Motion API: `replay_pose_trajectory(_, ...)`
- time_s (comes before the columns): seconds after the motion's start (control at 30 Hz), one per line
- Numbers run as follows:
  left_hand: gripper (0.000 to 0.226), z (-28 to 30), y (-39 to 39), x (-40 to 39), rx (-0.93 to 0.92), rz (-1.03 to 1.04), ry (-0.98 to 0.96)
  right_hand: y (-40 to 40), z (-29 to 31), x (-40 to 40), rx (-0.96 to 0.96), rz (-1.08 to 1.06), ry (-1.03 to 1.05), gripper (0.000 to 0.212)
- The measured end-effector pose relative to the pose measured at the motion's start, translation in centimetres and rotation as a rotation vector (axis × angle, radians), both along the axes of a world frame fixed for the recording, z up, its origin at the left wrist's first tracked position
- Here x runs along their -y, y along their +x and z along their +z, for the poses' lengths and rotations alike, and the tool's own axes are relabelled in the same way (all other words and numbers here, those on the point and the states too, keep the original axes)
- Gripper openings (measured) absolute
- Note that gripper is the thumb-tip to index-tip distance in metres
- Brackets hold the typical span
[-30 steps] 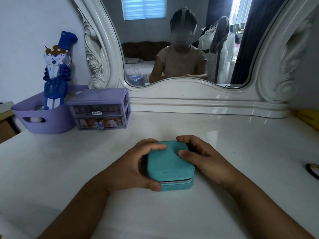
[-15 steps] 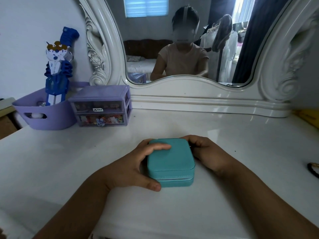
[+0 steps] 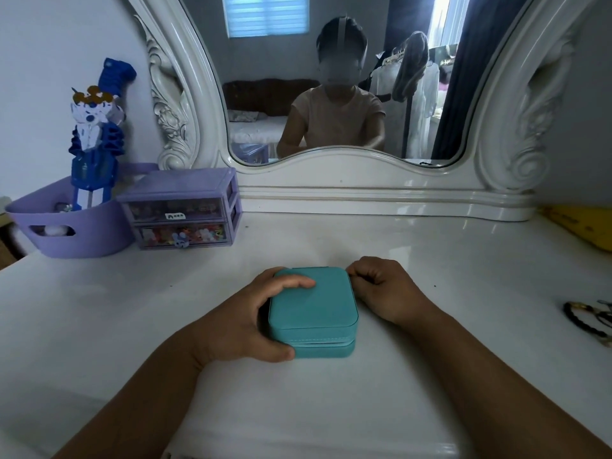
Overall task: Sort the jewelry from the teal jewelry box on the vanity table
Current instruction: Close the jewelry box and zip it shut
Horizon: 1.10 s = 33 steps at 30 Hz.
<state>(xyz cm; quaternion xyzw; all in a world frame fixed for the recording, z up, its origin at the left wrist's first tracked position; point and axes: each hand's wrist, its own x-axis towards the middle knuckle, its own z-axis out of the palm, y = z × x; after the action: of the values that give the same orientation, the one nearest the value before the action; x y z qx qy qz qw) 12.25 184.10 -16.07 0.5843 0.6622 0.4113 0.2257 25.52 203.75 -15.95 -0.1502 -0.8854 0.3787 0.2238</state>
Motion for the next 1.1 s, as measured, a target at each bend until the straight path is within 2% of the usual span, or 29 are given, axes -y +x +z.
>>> replay_pose_trajectory(0.1,0.078,0.2,-0.1,0.1,0.036,-0.028,-0.023,-0.2,1.1,-0.7,0.113,0.091,-0.032,0.017)
replay_pose_trajectory(0.2,0.079,0.2,-0.2,0.1,0.032,-0.028,-0.018,-0.7,2.5,-1.5,0.284,0.159,0.117,0.015)
replay_pose_trajectory(0.37,0.079,0.1,-0.1,0.0,0.025,-0.026,0.008,0.9,2.8,-1.8,0.269,0.157,0.158,0.008)
replay_pose_trajectory(0.5,0.08,0.3,-0.1,-0.2,0.002,0.014,0.002,5.2,2.8,0.0,0.28,0.244,0.143,0.015)
replay_pose_trajectory(0.6,0.086,0.3,-0.2,-0.4,-0.056,0.05,-0.025,7.0,2.6,3.1,0.235,0.272,0.263,0.016)
replay_pose_trajectory(0.7,0.091,0.4,-0.2,-0.3,-0.099,0.056,-0.048,6.5,1.9,6.8,0.132,0.208,0.446,0.025)
replay_pose_trajectory(0.8,0.092,0.4,-0.1,-0.1,-0.119,0.065,-0.051,4.7,0.6,10.0,0.076,0.144,0.517,0.028)
replay_pose_trajectory(0.93,0.102,0.5,0.1,0.3,-0.164,0.074,-0.091,4.9,1.8,9.4,0.055,0.195,0.432,0.021)
replay_pose_trajectory(1.0,0.11,0.6,0.7,0.7,-0.19,0.096,-0.128,5.5,2.7,7.5,-0.012,0.148,0.383,0.02)
replay_pose_trajectory(1.07,0.116,0.7,1.5,1.3,-0.229,0.144,-0.152,5.2,3.1,5.6,-0.095,0.082,0.379,0.032)
replay_pose_trajectory(1.1,0.118,0.7,2.0,1.4,-0.25,0.165,-0.151,4.8,3.2,4.9,-0.068,0.083,0.366,0.048)
